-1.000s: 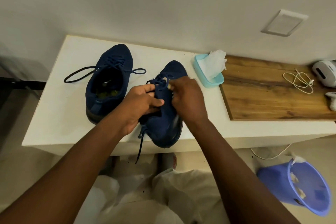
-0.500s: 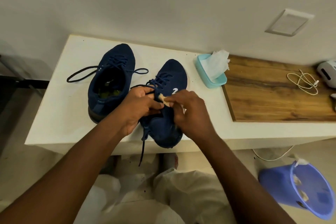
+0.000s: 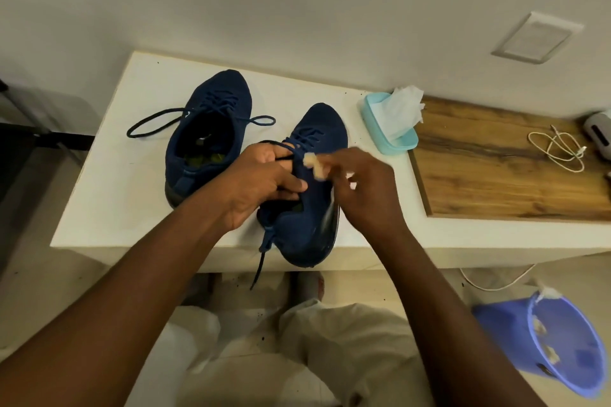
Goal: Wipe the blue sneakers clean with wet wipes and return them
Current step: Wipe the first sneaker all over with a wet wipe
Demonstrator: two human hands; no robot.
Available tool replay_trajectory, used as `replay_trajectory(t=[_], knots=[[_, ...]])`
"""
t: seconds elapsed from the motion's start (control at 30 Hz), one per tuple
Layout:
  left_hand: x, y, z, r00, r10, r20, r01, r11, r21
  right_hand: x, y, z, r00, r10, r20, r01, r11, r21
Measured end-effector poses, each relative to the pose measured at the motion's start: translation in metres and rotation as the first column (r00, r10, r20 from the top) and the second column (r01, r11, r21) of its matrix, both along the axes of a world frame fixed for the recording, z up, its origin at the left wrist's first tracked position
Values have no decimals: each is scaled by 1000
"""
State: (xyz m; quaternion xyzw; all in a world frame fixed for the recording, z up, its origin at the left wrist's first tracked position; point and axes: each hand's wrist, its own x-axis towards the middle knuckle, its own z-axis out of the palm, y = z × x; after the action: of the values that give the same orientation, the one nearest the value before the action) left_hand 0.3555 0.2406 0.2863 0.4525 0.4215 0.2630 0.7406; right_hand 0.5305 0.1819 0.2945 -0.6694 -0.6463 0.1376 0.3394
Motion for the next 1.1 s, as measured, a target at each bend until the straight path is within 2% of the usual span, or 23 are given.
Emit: replay_trajectory(t=[0.07,0.17,0.23,0.3,0.37,0.43,0.53,0.63,0.73,0.83,0.9,0.97,1.0,1.03,1.1], knots=[[3,-6,1,997,-77,-27,77,997,-5,-2,17,-4,994,-107,29,106,994,22],[3,-14,1,985,-158,-74,159,987,2,-14,13,-3,997,46,59,-48,998,36],[1,-14,3,985,-147,-88,148,989,9,-6,-3,-2,996,90,-27,-89,995,37],[3,-14,7,985,-132,-113,138,989,48,12,-11,-6,998,-4,-61,5,1000,20],[6,-15,10,979,-132,-156,148,985,94,29,-1,-16,985,-174,-7,173,984,-32],[10,-17,9,967,-136,-217,168,977,135,32,10,-22,968,-249,37,252,965,-78],[13,-20,2,948,-101,-302,165,967,194,15,4,-22,988,-157,-15,154,980,-124],[20,-28,-4,933,-61,-356,172,942,289,19,-17,-23,991,-113,70,125,968,-219],[32,-40,-6,855,53,-516,258,819,513,46,-5,-32,958,-241,157,276,925,-261],[38,-49,0,686,243,-686,378,687,621,55,12,-41,944,-319,83,329,906,-265],[36,-47,7,642,391,-660,385,580,718,51,10,-43,953,-297,58,301,913,-277],[33,-40,10,696,501,-515,327,417,848,48,2,-44,966,-256,34,255,925,-283],[33,-36,8,735,500,-459,306,359,882,48,-2,-43,971,-241,-5,230,934,-273],[33,-32,4,767,448,-460,324,348,880,48,-5,-41,974,-221,-54,201,947,-252],[33,-30,-9,761,196,-618,500,430,752,47,-8,-39,980,-143,-137,114,973,-200]])
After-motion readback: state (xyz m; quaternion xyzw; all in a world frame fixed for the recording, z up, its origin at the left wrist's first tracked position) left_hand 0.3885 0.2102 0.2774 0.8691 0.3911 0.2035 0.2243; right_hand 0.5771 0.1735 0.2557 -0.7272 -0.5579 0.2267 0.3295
